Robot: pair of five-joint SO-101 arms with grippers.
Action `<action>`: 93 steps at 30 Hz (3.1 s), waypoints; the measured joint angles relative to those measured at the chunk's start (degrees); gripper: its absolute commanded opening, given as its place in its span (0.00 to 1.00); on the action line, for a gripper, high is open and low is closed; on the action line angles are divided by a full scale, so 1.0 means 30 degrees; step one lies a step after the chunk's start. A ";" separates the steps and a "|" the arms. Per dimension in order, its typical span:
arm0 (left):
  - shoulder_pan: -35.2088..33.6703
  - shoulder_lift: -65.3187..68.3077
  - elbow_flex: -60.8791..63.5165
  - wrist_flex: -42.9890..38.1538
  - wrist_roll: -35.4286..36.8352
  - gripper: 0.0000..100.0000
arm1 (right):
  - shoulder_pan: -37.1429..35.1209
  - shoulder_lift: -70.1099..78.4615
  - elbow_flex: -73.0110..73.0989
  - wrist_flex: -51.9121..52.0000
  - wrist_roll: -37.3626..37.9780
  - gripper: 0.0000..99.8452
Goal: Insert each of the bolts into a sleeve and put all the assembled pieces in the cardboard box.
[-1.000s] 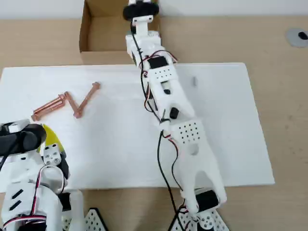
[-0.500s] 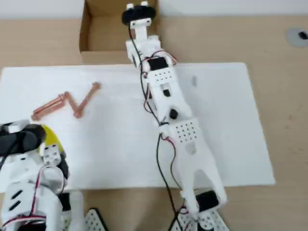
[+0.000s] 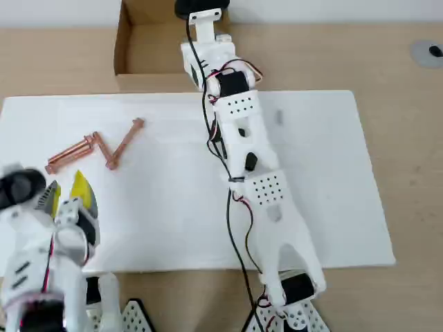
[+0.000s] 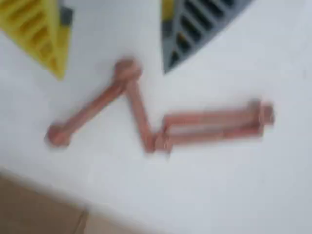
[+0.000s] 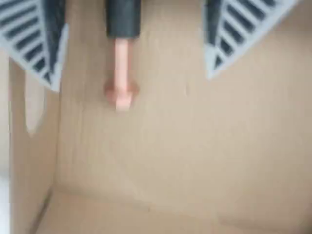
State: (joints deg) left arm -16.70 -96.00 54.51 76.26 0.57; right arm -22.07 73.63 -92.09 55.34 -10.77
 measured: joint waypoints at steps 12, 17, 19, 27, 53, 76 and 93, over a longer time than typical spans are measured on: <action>0.0000 1.3509 -0.6505 -0.0059 -0.5011 0.15 | 0.0996 -0.9436 -0.0059 1.1956 0.0440 0.23; 0.0000 1.7905 -0.8352 -0.0586 -0.3780 0.15 | 0.2227 -1.2161 -0.0088 1.5326 0.2960 0.23; 0.0000 1.9604 -0.8615 -0.0908 -0.2110 0.15 | 0.2989 -1.2777 0.0147 1.5414 0.3194 0.23; 0.0000 2.5201 -0.9612 -0.2198 0.2491 0.15 | 0.4220 -1.4652 0.5187 1.5443 0.3341 0.23; -0.6183 2.9333 -1.0403 -0.2374 1.7641 0.06 | 0.4190 -1.7670 1.7729 1.5443 0.3399 0.23; -0.4308 2.9333 -0.6945 -0.8791 2.0366 0.06 | 0.4190 -1.7670 1.7729 1.5443 0.3399 0.23; -0.4278 2.9333 -0.5392 -1.1868 2.0425 0.14 | 0.3927 -1.7670 1.7729 1.5443 0.3341 0.23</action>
State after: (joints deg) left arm -29.54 -8.00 38.33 40.66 61.85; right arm -10.29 20.62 -38.90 101.67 -0.75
